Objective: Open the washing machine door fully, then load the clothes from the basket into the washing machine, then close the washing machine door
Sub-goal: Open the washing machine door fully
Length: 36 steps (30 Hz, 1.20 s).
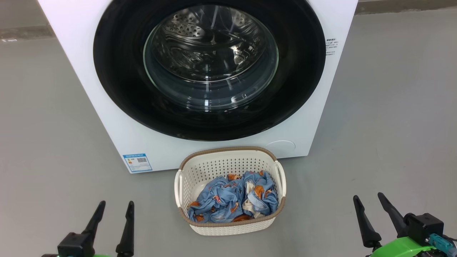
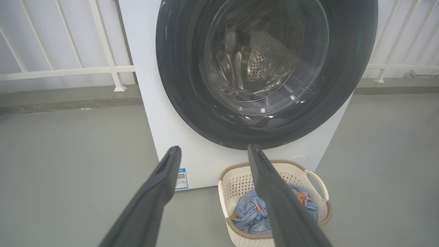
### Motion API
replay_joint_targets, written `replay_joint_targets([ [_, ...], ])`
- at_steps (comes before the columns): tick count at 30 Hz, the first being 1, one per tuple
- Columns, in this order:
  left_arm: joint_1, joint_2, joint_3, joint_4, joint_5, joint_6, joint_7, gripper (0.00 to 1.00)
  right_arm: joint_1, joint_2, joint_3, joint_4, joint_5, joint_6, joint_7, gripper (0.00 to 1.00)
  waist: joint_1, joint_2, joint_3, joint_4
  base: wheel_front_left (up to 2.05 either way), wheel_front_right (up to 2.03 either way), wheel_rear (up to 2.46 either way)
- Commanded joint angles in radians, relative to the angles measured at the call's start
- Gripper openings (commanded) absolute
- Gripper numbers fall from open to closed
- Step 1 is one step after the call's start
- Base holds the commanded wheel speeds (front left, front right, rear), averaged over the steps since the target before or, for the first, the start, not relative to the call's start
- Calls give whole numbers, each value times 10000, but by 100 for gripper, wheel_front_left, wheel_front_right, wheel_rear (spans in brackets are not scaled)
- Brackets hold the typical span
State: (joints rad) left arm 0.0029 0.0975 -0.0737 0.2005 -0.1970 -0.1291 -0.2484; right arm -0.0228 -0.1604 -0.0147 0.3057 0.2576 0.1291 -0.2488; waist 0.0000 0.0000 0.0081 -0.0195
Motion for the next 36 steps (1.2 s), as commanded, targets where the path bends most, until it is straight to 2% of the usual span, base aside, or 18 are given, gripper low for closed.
replay_joint_targets([
  [1, -220, 132, 371, -203, 77, -15, -134, 100, -141, -110, 186, -273, -13, 16, -130, 100, 0, 0, 9, 2, 32, 32, -65],
  [10, -220, 78, 450, -237, 136, -16, -134, 100, -143, -92, 173, -317, -29, 16, -130, 100, 0, 0, 90, 20, 72, 72, -144],
  [26, -355, 30, 485, -274, 121, -16, -134, 100, -282, -28, 148, -345, -54, 16, -130, 100, 0, 0, 332, 23, 122, 122, -244],
  [36, -359, 37, 461, -564, -501, -16, -134, 100, -330, 10, 127, -343, -27, 16, -130, 100, 0, 0, 443, -33, 94, 93, -187],
])
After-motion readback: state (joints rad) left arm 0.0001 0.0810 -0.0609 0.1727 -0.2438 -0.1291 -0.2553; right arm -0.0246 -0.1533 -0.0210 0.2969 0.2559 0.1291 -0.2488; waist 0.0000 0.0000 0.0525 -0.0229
